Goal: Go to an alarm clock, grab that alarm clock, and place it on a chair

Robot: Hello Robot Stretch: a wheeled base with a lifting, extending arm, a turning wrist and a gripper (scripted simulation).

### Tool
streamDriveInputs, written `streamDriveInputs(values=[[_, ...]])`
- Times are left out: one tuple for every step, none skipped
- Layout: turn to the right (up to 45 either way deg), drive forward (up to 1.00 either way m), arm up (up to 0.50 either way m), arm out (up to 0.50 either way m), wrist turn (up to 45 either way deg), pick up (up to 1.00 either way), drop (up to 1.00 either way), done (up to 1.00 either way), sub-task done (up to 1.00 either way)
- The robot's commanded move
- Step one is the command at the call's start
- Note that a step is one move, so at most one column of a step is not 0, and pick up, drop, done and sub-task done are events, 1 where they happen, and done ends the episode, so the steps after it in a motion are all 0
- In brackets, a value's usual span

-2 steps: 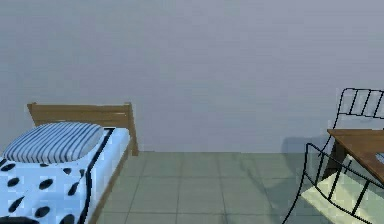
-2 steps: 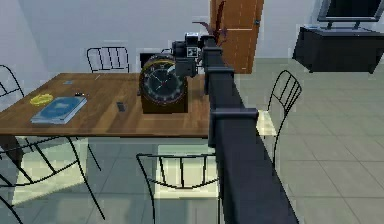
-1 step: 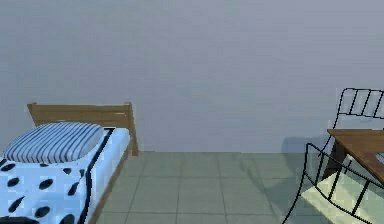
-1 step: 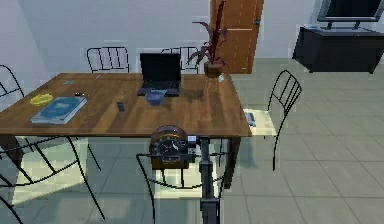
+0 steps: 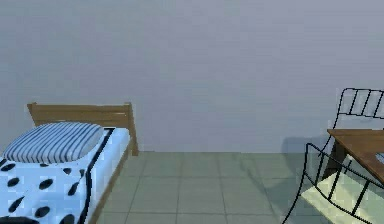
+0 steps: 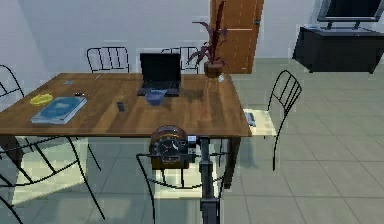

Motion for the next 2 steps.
streamDriveInputs(values=[[0.0, 0.0, 0.0, 0.0, 0.0, 0.0, 1.0, 0.0, 0.0], [0.0, 0.0, 0.1, 0.0, 0.0, 0.0, 0.0, 0.0, 0.0]])
